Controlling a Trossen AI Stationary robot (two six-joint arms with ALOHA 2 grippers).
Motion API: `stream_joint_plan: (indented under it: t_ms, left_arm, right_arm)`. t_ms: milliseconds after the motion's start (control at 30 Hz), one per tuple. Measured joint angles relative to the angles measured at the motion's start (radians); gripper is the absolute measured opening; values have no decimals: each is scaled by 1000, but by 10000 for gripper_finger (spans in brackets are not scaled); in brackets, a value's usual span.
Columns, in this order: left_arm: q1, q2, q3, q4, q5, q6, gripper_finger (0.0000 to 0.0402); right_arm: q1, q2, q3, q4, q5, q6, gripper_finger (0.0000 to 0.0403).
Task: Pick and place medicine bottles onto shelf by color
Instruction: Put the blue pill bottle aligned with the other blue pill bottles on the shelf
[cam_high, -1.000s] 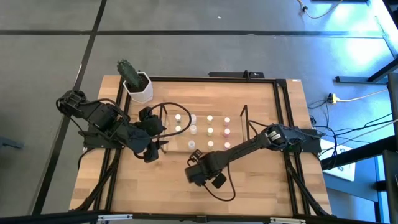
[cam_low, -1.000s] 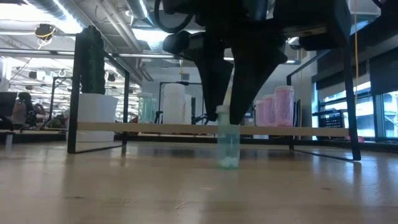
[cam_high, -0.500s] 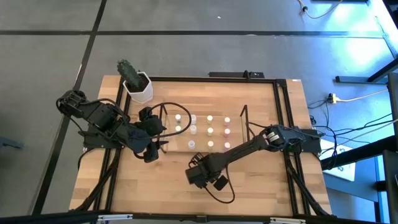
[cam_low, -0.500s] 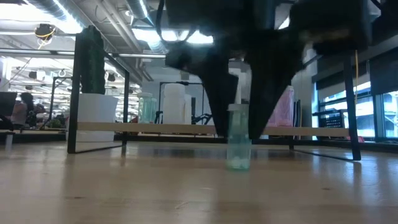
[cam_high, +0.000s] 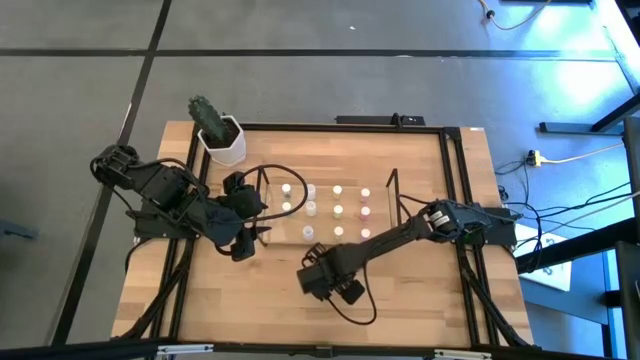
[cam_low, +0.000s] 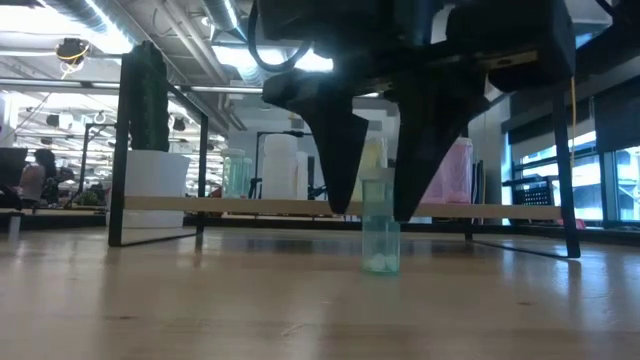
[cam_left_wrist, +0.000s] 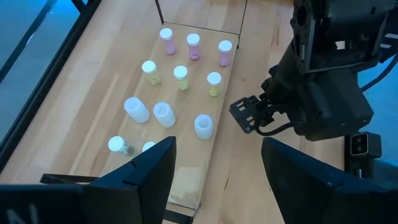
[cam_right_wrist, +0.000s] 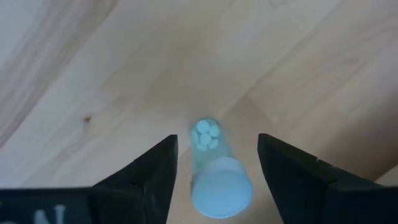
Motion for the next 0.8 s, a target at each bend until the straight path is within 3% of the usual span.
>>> stream_joint_plan:
  t_ms: [233, 800]
  left_arm:
    - [0, 0, 0, 0, 0, 0, 231]
    - [0, 0, 0, 0, 0, -1, 231]
  right_arm:
    - [0, 0, 21, -33, -26, 5, 224]
    - [0, -2, 222, -185, -60, 7, 224]
